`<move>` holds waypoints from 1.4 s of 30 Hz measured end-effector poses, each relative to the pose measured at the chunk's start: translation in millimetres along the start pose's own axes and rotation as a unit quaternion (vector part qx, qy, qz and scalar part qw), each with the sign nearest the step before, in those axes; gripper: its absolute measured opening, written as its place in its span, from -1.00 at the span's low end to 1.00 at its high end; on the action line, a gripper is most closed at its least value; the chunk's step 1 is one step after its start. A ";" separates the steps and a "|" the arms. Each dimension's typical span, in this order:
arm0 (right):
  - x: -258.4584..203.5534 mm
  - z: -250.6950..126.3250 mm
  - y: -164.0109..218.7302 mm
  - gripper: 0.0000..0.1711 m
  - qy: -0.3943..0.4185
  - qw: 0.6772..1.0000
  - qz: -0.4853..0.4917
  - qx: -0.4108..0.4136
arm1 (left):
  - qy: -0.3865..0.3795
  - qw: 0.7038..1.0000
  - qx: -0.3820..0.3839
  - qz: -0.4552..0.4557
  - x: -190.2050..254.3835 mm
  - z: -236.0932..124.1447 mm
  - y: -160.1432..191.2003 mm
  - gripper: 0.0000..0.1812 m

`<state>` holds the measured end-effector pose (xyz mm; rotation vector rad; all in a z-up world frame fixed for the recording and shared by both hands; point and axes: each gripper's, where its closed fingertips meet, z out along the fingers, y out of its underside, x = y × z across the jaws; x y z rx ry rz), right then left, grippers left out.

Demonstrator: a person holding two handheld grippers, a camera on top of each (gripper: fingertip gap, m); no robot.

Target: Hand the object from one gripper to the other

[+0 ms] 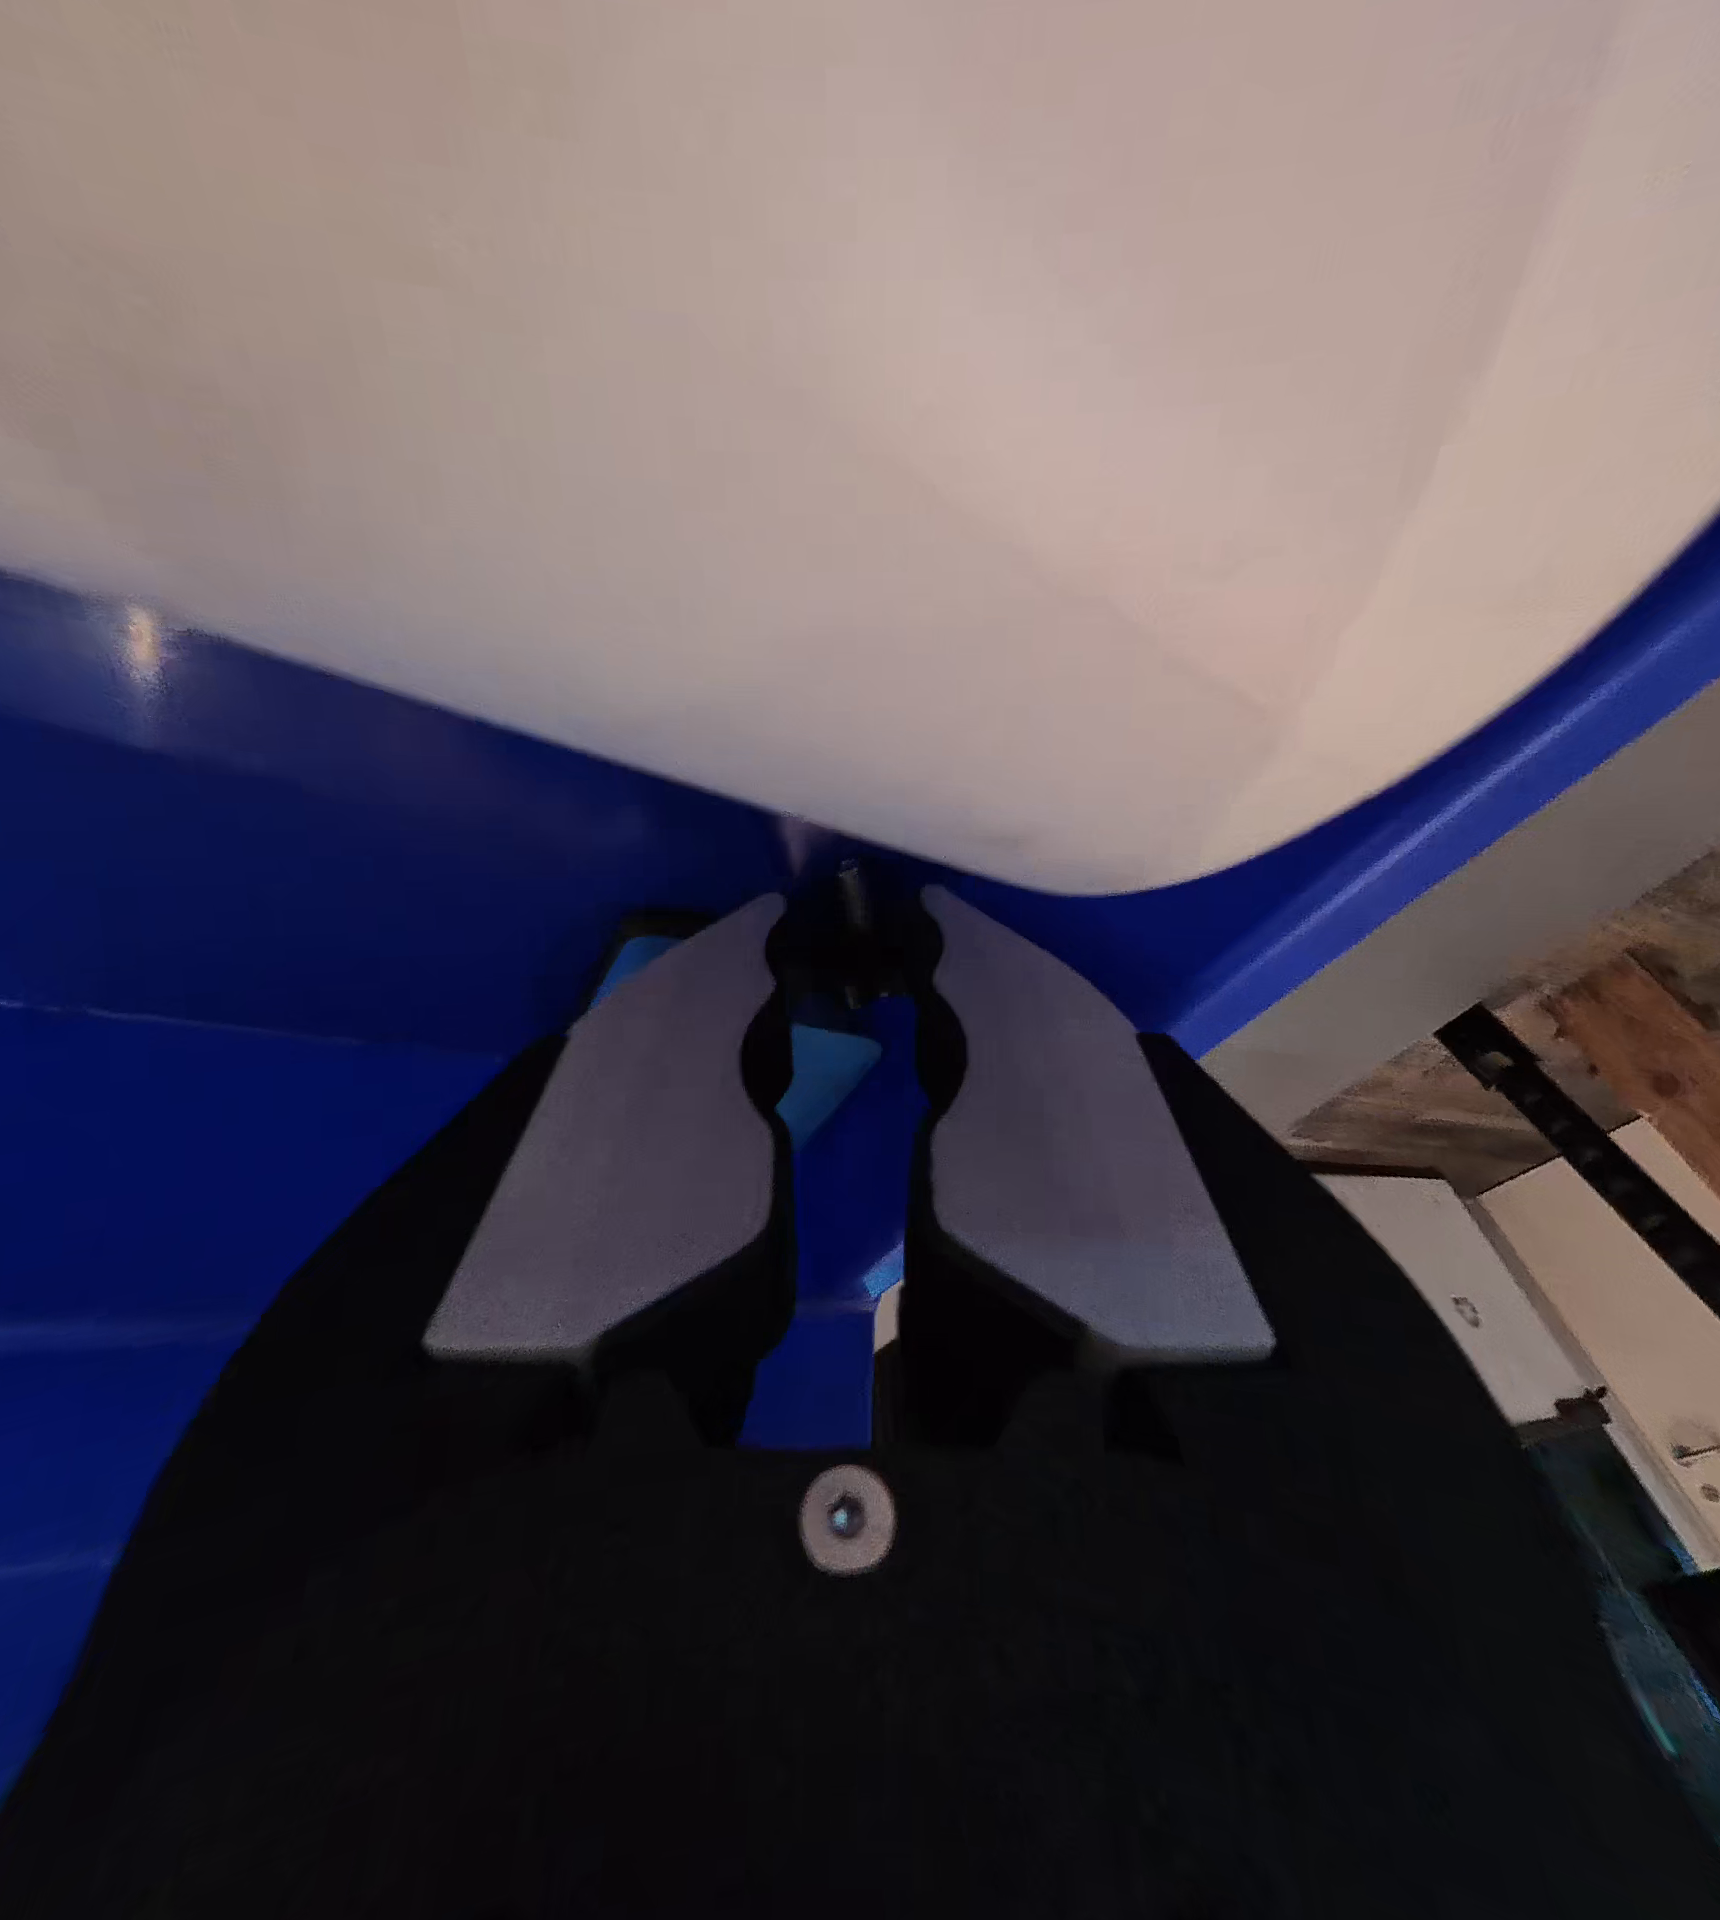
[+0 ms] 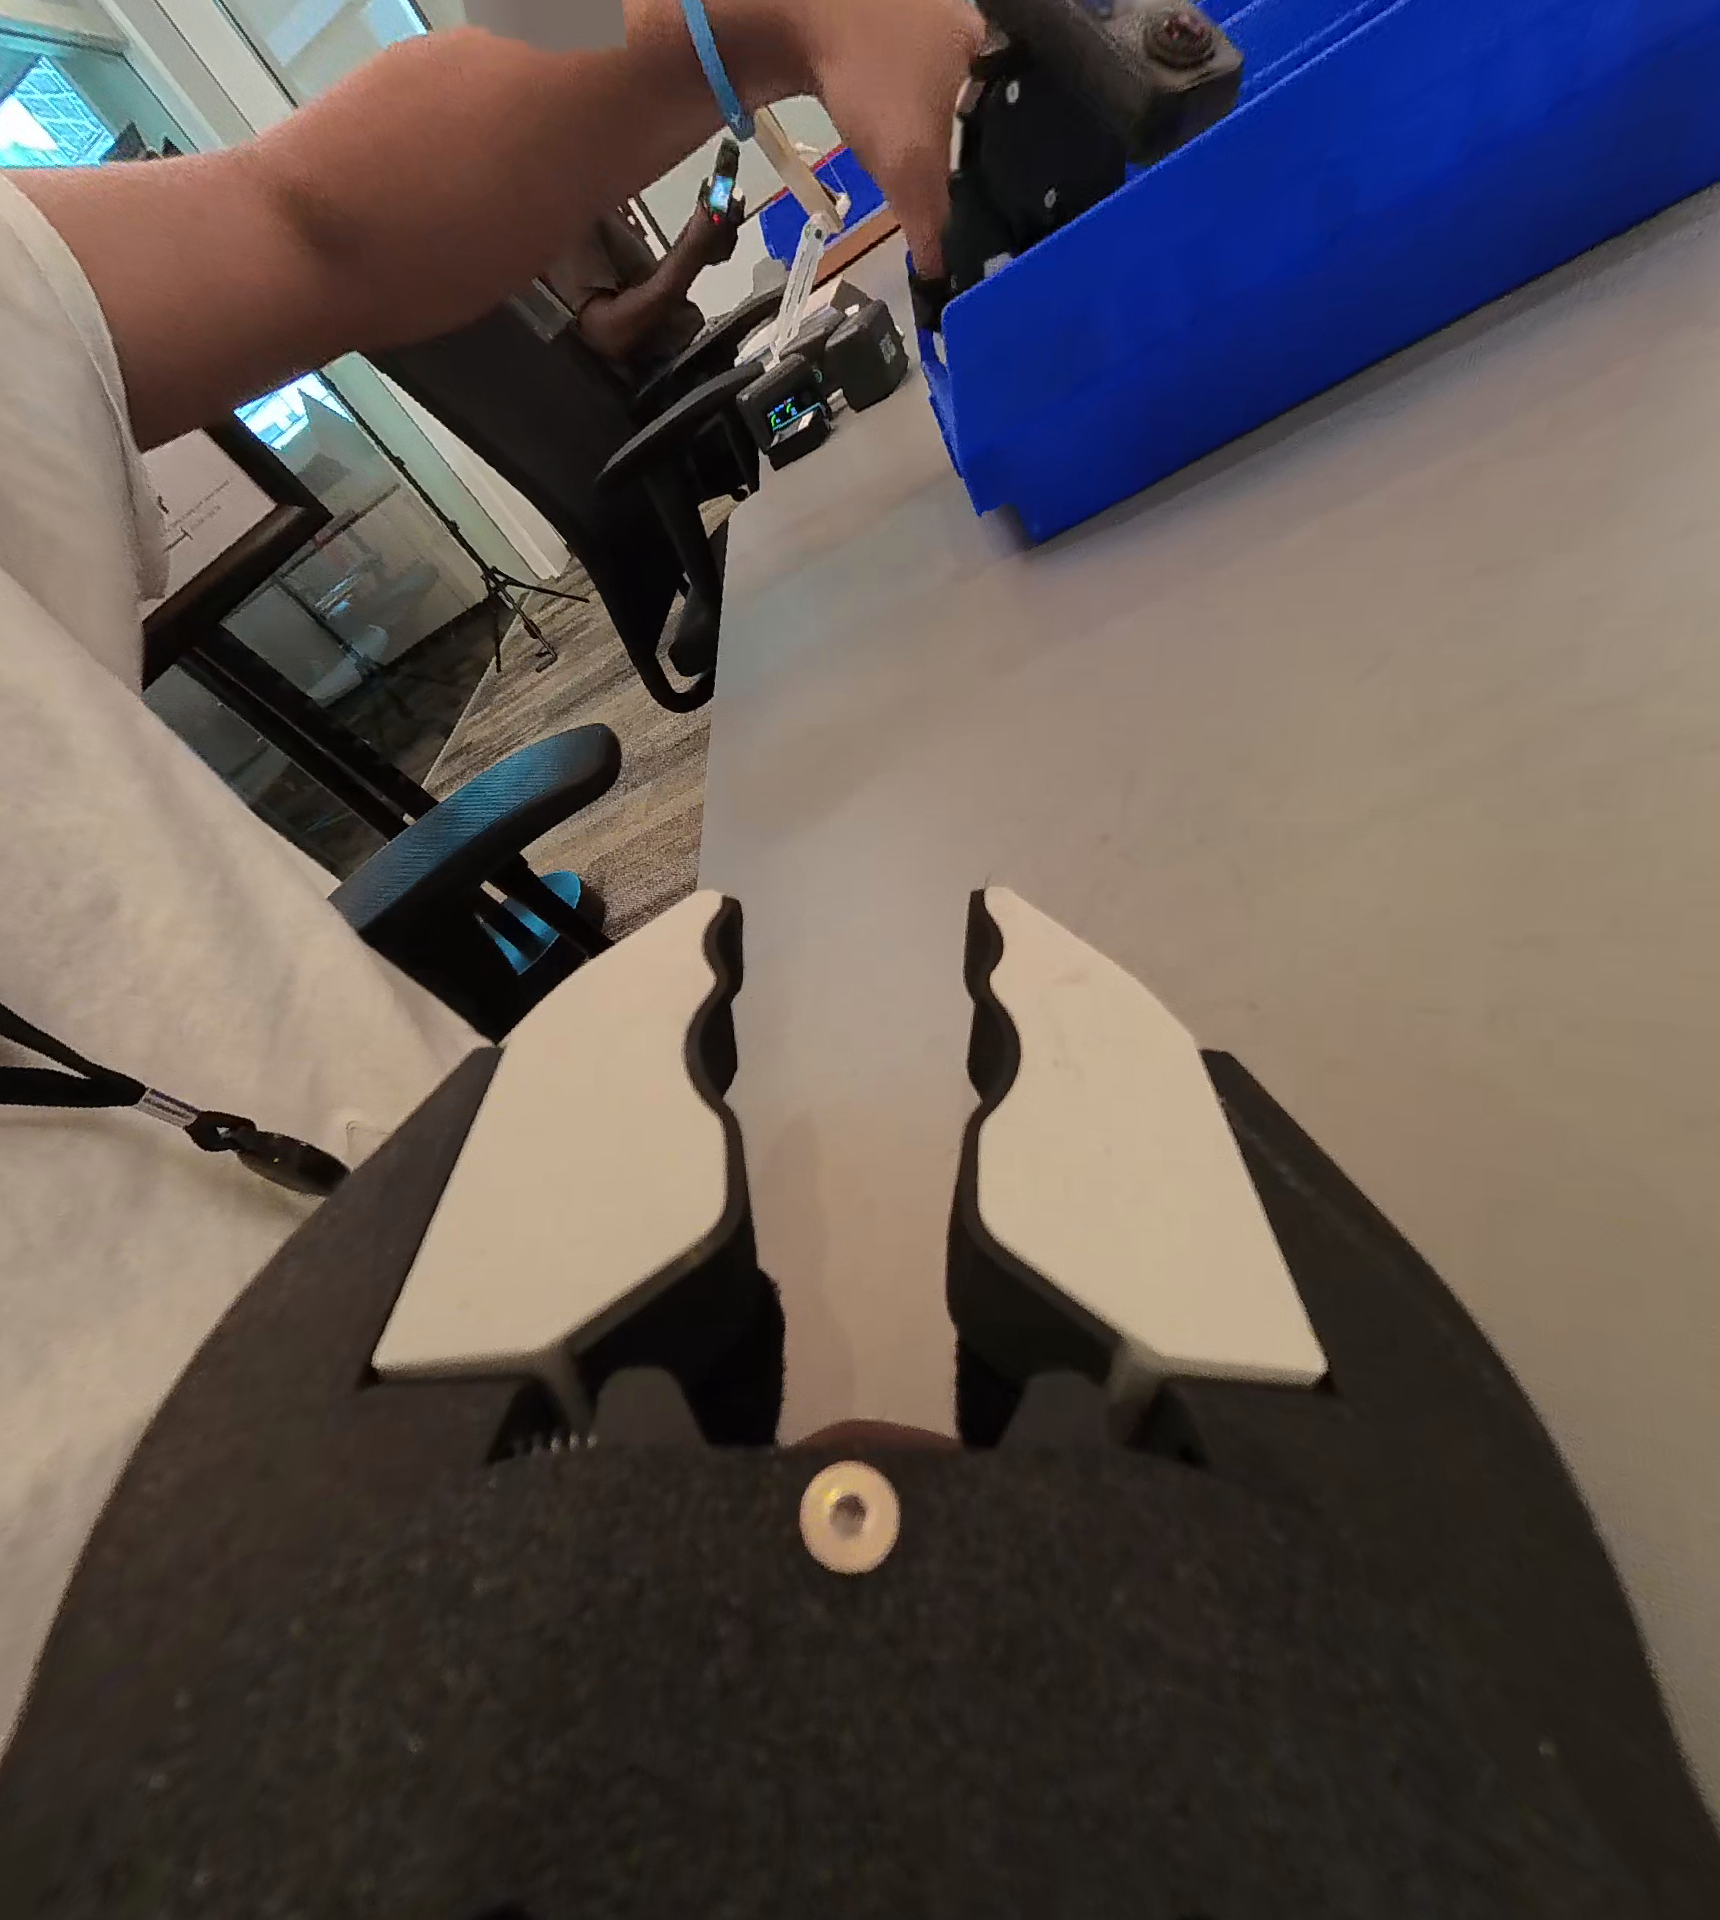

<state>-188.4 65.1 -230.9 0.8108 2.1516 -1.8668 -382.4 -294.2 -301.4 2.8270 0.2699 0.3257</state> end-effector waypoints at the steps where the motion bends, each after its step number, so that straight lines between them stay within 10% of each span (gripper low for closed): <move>1: 0.3 -1.0 0.1 -0.52 0.000 1.000 0.000 0.001 | -0.007 1.000 -0.001 0.006 0.3 0.1 -0.4 -0.81; 24: -1.9 -2.8 -1.1 -0.52 0.000 1.000 -0.006 -0.001 | -0.212 0.956 0.203 -0.021 -14.7 -52.4 -6.5 -0.94; 42: -4.3 -0.9 3.5 -0.52 -0.002 1.000 -0.013 -0.018 | -0.049 0.878 0.470 -0.076 21.6 -119.2 -32.4 -0.94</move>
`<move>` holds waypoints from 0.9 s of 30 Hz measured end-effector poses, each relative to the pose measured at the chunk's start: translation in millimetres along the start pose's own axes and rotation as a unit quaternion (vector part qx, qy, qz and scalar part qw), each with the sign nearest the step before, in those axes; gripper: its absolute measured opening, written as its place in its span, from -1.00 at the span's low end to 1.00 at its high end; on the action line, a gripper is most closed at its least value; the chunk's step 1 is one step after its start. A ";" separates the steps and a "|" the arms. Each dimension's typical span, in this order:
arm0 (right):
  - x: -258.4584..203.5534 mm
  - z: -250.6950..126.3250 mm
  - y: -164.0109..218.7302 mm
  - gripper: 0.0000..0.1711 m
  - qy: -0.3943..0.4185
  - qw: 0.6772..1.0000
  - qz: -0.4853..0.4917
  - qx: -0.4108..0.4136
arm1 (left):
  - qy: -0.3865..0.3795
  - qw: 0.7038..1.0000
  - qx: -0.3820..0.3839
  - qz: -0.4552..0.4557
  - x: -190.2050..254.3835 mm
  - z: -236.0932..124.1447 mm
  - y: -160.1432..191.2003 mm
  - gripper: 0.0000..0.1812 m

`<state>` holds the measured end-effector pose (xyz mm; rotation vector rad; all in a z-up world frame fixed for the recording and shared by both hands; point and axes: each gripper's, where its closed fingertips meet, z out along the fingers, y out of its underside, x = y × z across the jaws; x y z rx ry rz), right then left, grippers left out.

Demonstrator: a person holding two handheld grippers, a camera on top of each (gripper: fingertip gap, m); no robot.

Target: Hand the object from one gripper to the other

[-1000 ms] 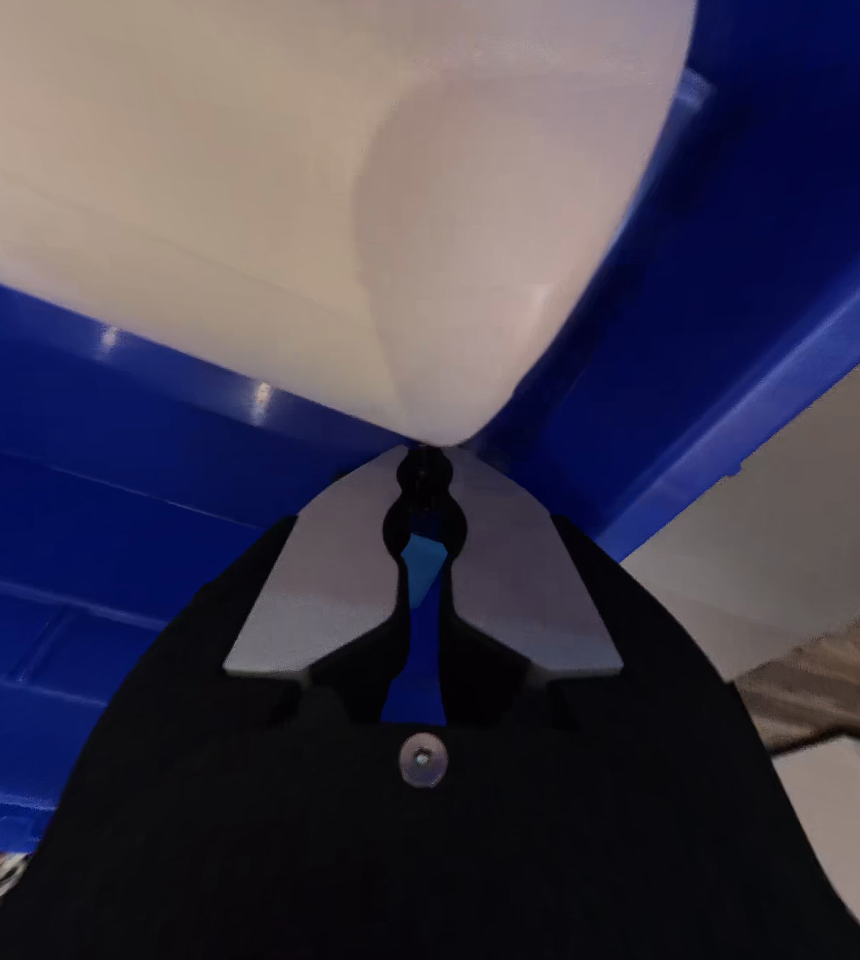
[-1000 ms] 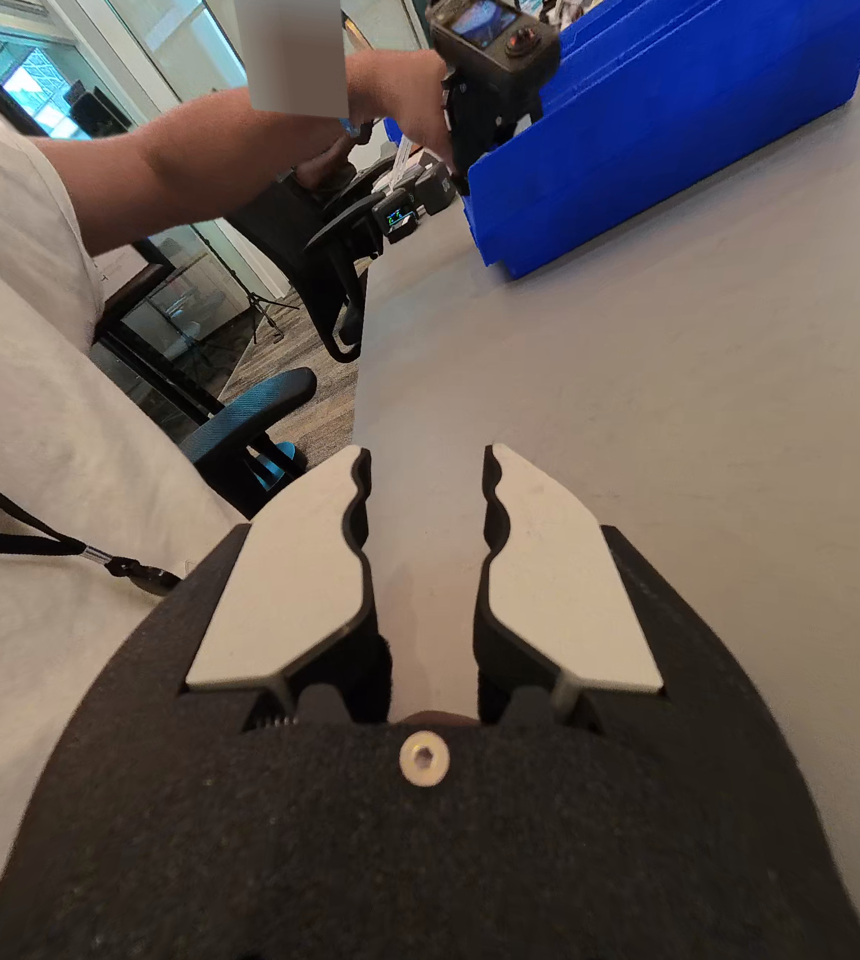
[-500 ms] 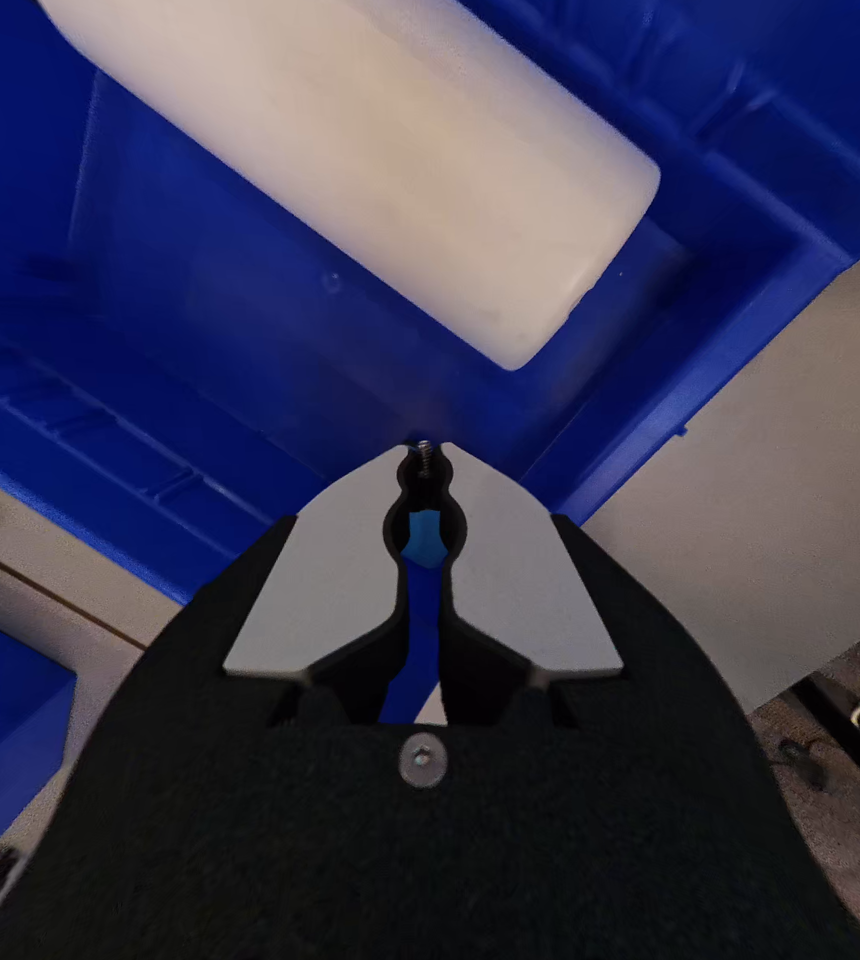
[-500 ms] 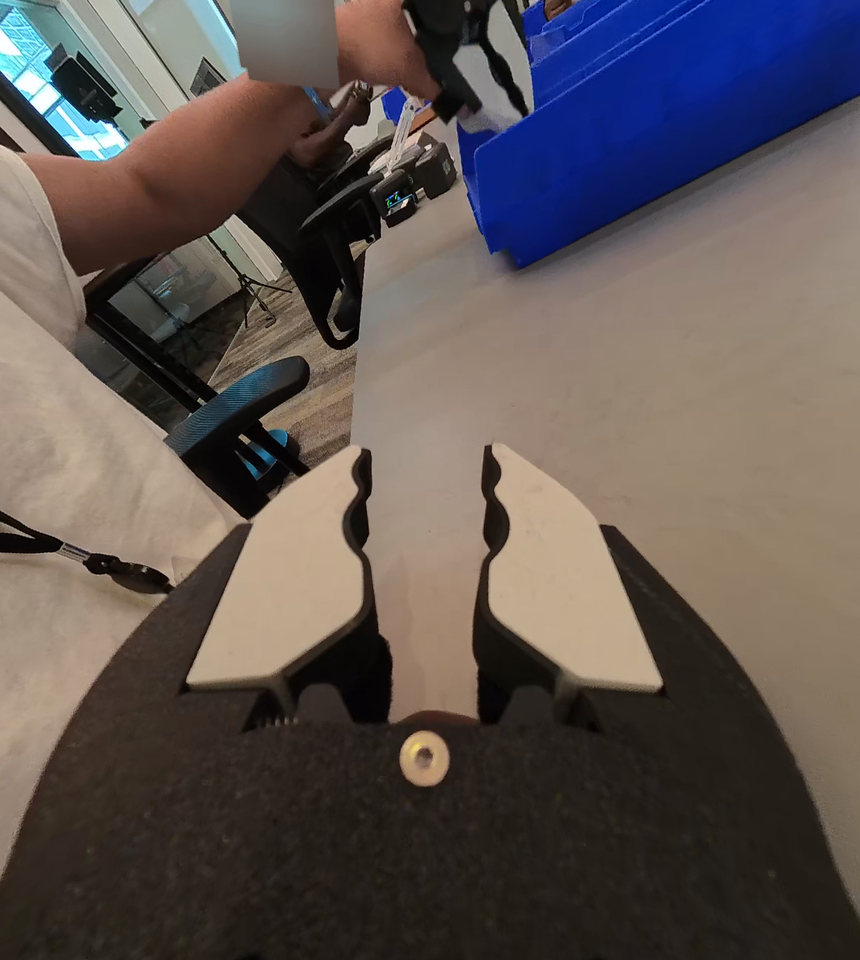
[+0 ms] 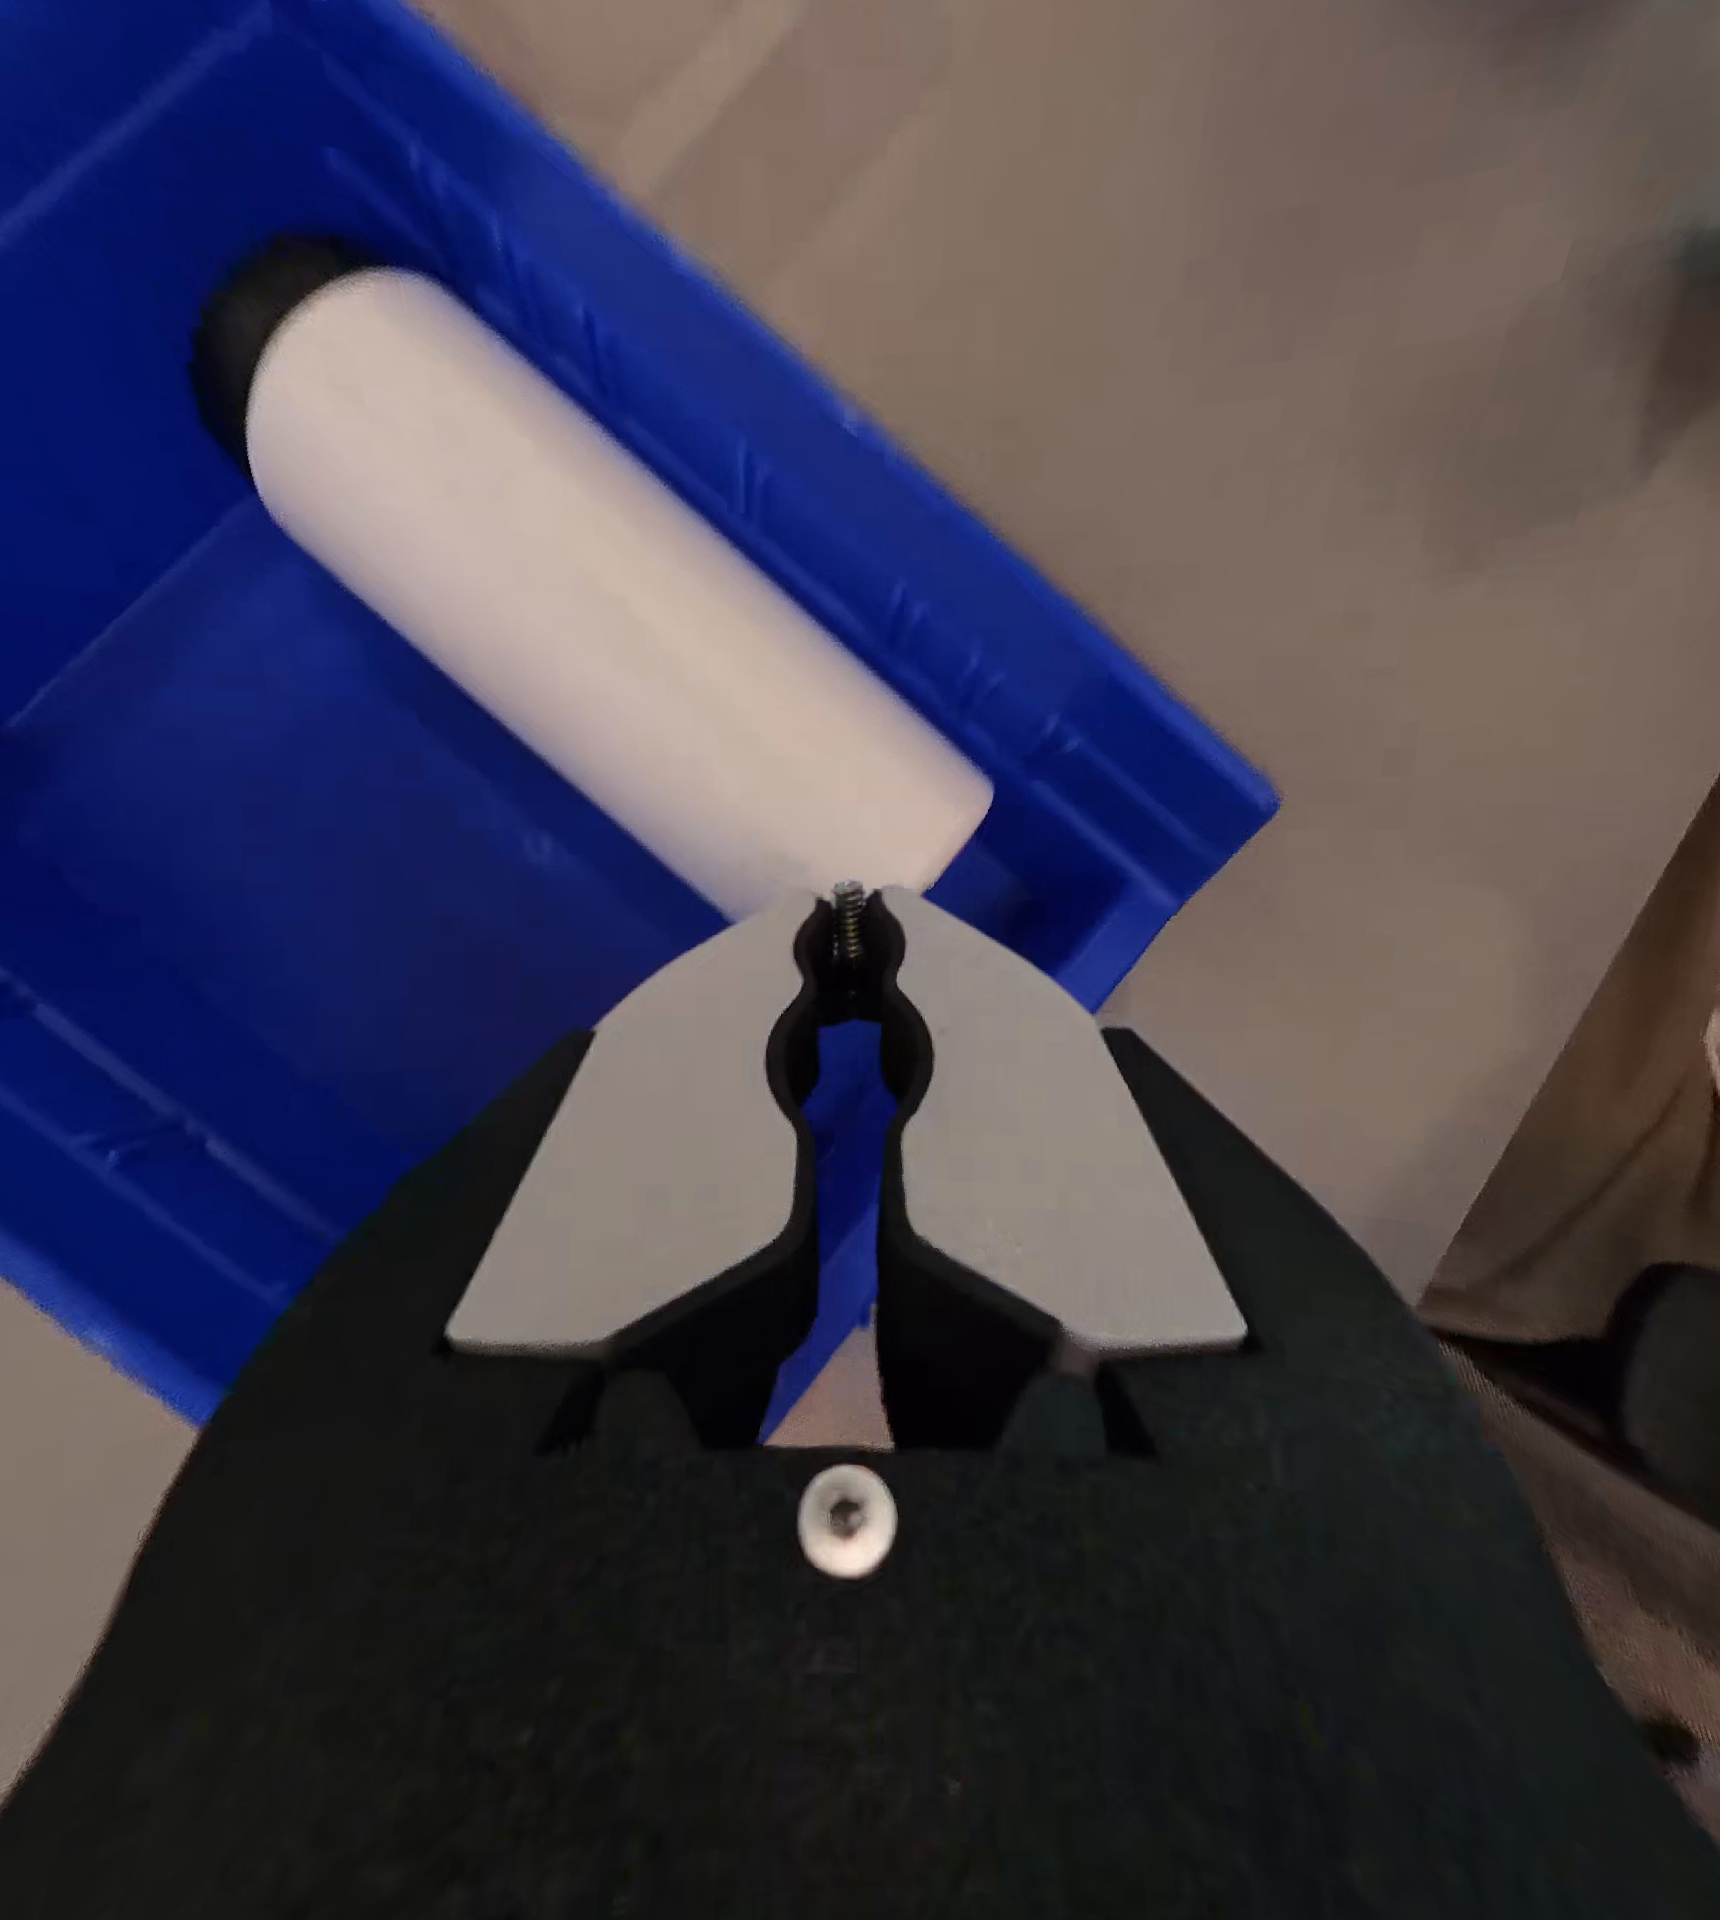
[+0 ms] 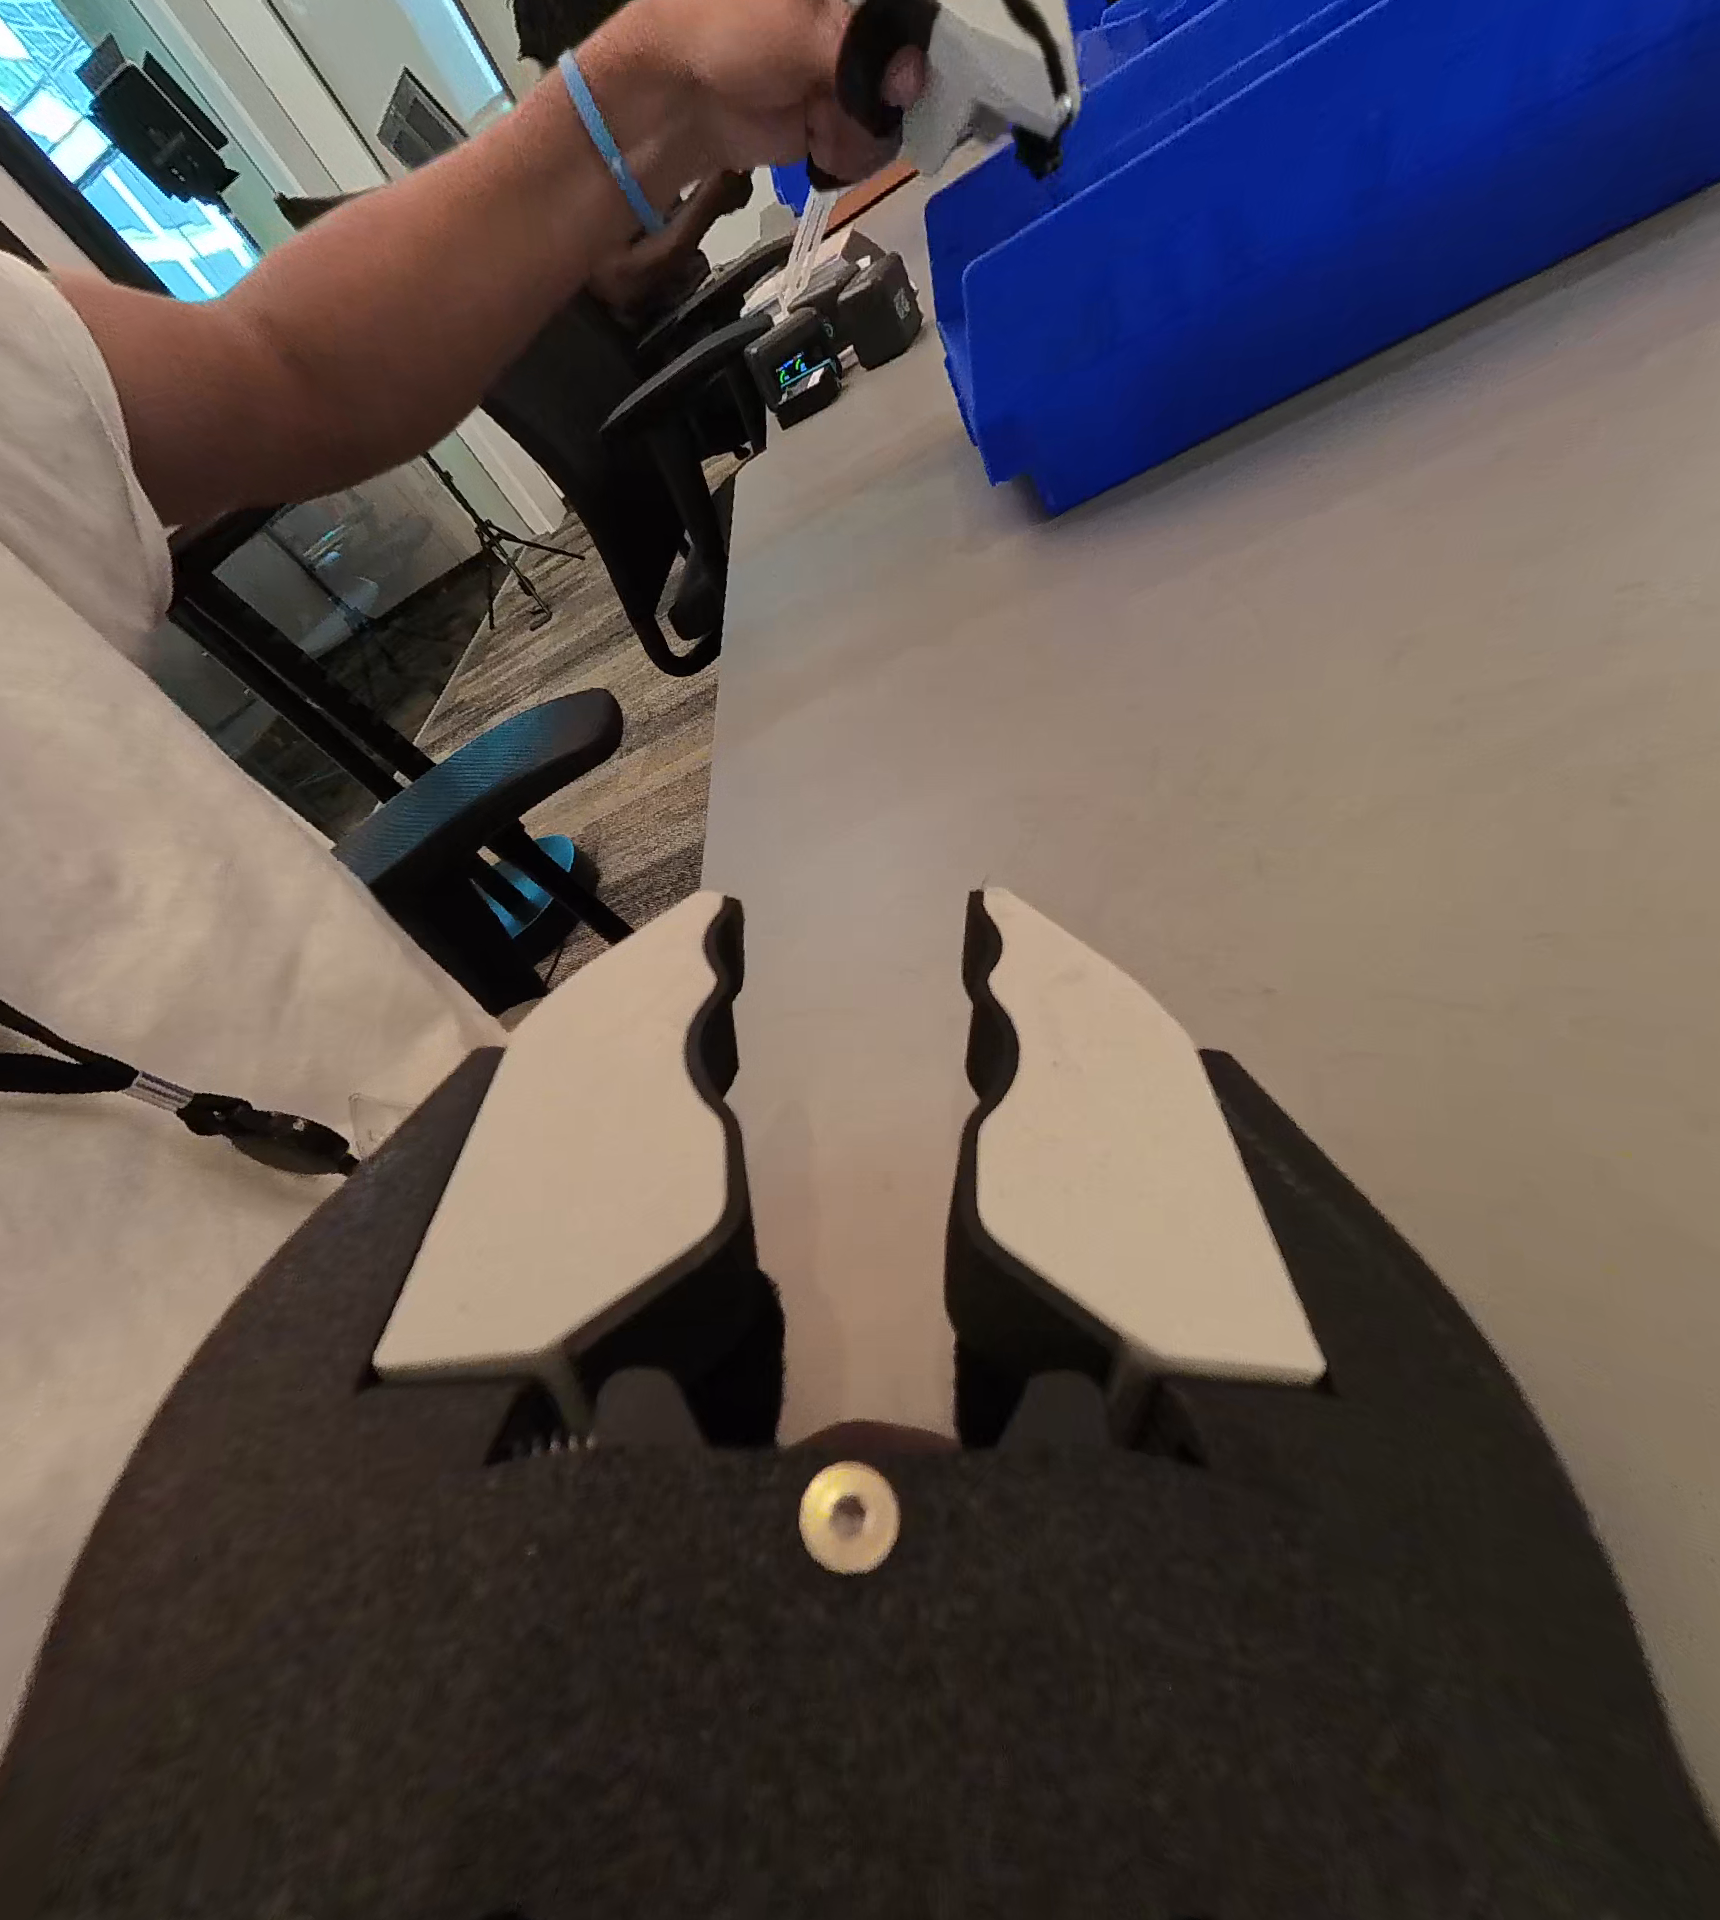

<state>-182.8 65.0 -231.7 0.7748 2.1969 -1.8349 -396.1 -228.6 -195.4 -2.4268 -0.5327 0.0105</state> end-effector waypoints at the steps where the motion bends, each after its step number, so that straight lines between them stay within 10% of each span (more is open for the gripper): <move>1: 1.4 -0.2 0.6 -0.52 0.002 1.000 0.002 -0.001 | -0.003 1.000 0.023 0.008 3.5 0.8 -8.4 -0.94; 8: 15.4 8.0 -9.7 -0.54 0.003 1.000 0.009 0.012 | -0.187 0.969 0.088 0.133 12.4 28.2 -85.2 -0.94; 19: 82.1 38.3 -95.8 -0.53 0.061 0.997 -0.021 0.039 | -0.286 0.931 0.220 0.045 45.7 65.4 -217.9 -0.94; 23: 115.1 37.2 -125.4 -0.51 0.161 0.973 -0.140 0.085 | -0.210 0.935 0.284 -0.027 86.0 80.4 -235.5 -0.94; 27: 93.3 36.3 -131.7 -0.48 0.142 0.955 -0.213 0.151 | 0.034 0.928 0.354 -0.113 153.5 108.0 -226.4 -0.94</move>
